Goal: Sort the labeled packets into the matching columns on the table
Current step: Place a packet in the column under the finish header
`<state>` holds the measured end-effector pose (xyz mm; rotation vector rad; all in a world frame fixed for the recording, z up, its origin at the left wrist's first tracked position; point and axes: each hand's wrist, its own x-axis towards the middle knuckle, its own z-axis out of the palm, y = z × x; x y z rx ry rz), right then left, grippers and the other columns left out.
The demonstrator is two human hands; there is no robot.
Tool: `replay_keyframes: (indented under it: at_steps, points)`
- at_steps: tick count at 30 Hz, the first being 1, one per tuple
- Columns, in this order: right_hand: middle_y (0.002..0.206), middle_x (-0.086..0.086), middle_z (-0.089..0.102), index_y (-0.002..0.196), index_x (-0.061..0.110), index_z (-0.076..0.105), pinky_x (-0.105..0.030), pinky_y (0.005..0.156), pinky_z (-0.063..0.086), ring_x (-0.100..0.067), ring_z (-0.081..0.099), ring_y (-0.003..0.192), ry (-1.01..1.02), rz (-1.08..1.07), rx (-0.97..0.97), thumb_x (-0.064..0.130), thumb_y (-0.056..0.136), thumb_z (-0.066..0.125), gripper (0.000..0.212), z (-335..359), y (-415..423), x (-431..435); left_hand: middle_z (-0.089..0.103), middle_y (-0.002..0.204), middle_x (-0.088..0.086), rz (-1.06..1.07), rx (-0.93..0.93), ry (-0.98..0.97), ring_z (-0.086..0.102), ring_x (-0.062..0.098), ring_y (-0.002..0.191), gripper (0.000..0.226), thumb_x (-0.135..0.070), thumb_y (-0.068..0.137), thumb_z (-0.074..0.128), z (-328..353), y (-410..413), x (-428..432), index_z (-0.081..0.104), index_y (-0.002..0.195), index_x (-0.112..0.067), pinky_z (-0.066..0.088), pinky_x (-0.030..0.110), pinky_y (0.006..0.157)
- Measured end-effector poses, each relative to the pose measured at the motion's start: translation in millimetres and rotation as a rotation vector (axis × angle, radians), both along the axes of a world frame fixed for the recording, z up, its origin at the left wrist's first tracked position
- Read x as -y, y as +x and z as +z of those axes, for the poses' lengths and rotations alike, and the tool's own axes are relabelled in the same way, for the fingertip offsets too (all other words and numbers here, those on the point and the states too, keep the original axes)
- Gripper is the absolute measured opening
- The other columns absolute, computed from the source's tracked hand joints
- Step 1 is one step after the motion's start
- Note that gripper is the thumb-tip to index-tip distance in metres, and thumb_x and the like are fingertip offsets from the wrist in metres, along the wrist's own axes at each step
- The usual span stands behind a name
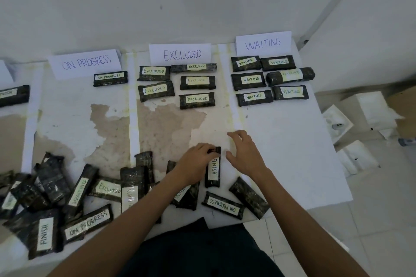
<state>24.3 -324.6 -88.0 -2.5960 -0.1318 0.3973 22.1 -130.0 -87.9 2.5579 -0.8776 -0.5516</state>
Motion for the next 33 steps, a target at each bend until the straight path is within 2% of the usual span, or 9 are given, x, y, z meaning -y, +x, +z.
replay_keyframes:
  at_steps: [3,5,8,10,14,18,21,26,33]
  points:
    - [0.134,-0.011,0.041,0.137,0.013,0.043,-0.038,0.097,0.043,-0.029,0.045,0.117,-0.002,-0.027,-0.022,0.026,0.087,0.06,0.055,1,-17,4,0.026,0.151,0.011,-0.106,0.041,0.085,0.018,0.031,0.141,0.073,0.014,0.075,0.054,-3,-4,8,0.042,0.138,-0.021,0.025,0.042,0.112]
    - [0.135,-0.01,0.041,0.137,0.013,0.043,-0.038,0.098,0.042,-0.028,0.045,0.117,-0.007,-0.045,-0.045,0.027,0.086,0.061,0.056,0,-24,7,0.019,0.154,0.011,-0.181,0.077,0.142,0.011,0.03,0.143,0.071,0.014,0.078,0.049,-1,-1,16,0.041,0.138,-0.023,0.016,0.04,0.114]
    - [0.134,-0.009,0.04,0.137,0.015,0.042,-0.038,0.099,0.042,-0.027,0.045,0.118,-0.019,-0.051,-0.073,0.027,0.085,0.061,0.057,0,-32,11,0.015,0.155,0.012,-0.269,0.112,0.232,0.009,0.029,0.144,0.059,0.006,0.085,0.05,-2,9,23,0.044,0.136,-0.023,0.013,0.039,0.115]
    - [0.133,-0.01,0.041,0.137,0.014,0.043,-0.039,0.096,0.043,-0.029,0.046,0.116,-0.031,-0.043,-0.065,0.025,0.085,0.061,0.056,-1,-34,15,0.018,0.154,0.012,-0.304,0.104,0.276,0.013,0.029,0.142,0.055,0.002,0.086,0.054,-1,15,25,0.046,0.134,-0.023,0.018,0.04,0.113]
    - [0.132,-0.011,0.043,0.136,0.014,0.044,-0.04,0.092,0.045,-0.03,0.048,0.113,-0.047,-0.027,-0.054,0.024,0.085,0.06,0.054,1,-36,18,0.032,0.145,0.013,-0.377,0.147,0.283,0.036,0.032,0.126,0.053,0.001,0.079,0.06,2,24,23,0.049,0.127,-0.02,0.038,0.042,0.097]
    - [0.132,-0.01,0.044,0.135,0.014,0.045,-0.04,0.093,0.045,-0.029,0.049,0.112,-0.033,-0.006,-0.03,0.024,0.086,0.059,0.052,6,-35,17,0.057,0.112,0.008,-0.431,0.274,0.318,0.056,0.028,0.09,0.052,-0.007,0.061,0.077,4,32,18,0.058,0.108,-0.019,0.049,0.037,0.069]
    - [0.133,-0.008,0.043,0.135,0.015,0.046,-0.04,0.095,0.045,-0.027,0.049,0.113,-0.006,0.009,-0.007,0.023,0.087,0.058,0.05,16,-31,11,0.06,0.102,0.006,-0.353,0.312,0.308,0.058,0.027,0.085,0.045,-0.01,0.062,0.076,10,33,8,0.06,0.103,-0.019,0.051,0.038,0.07]
    - [0.13,-0.007,0.046,0.132,0.014,0.048,-0.04,0.092,0.047,-0.025,0.051,0.111,0.064,0.057,0.079,0.019,0.087,0.058,0.047,37,-20,-14,0.061,0.111,0.007,-0.108,0.235,0.19,0.056,0.029,0.103,0.037,-0.018,0.078,0.066,31,18,-32,0.06,0.114,-0.016,0.045,0.041,0.088]
    - [0.126,-0.004,0.05,0.131,0.014,0.05,-0.031,0.09,0.045,-0.02,0.05,0.113,0.147,0.16,0.161,0.026,0.088,0.06,0.045,69,-17,-94,0.055,0.116,0.001,0.184,0.143,0.156,0.053,0.023,0.101,0.047,-0.032,0.079,0.064,60,-20,-127,0.053,0.123,-0.02,0.04,0.035,0.086]
